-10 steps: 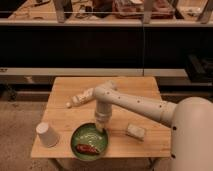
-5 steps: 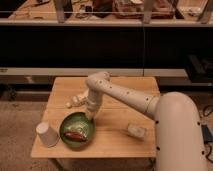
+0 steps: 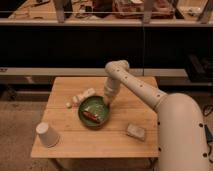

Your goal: Drag the ceramic bowl in a circle

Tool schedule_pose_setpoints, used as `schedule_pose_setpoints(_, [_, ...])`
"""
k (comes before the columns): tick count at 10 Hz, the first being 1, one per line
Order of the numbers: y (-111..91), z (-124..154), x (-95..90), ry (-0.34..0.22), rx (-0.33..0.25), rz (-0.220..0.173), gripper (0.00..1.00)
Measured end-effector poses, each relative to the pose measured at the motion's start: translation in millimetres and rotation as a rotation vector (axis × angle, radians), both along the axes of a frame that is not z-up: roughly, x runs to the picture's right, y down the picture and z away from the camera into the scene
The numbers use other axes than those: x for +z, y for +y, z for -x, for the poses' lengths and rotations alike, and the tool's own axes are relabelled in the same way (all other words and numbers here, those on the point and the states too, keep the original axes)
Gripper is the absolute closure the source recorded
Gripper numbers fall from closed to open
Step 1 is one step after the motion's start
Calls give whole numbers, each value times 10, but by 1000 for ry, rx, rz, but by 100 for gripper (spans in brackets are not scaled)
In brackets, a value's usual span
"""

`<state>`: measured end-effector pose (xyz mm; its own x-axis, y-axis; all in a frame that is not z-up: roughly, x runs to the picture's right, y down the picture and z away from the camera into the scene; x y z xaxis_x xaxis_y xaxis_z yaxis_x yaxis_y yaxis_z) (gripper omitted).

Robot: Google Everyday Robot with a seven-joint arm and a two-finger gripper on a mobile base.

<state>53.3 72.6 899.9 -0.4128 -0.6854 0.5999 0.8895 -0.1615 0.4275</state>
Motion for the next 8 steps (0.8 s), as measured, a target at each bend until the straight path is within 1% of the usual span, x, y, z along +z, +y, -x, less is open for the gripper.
schedule_pose_setpoints(1, [-56,-371,13,63,25,-5,100])
schedule_pose_setpoints(2, [-87,-585,3,99,31,-12,100])
schedule_pose_setpoints(3, [-90,-706,-25,119,24,-13,100])
schedule_pose_setpoints(4, [-48,-882,-98,143,11,-6,100])
schedule_pose_setpoints(5, [1,-990,-147,157,-1,-1,100])
schedule_pose_setpoints(7, [275,-1183,-314,172,-27,37,100])
schedule_pose_setpoints(8, [451,-1234,-405,173,-34,60,100])
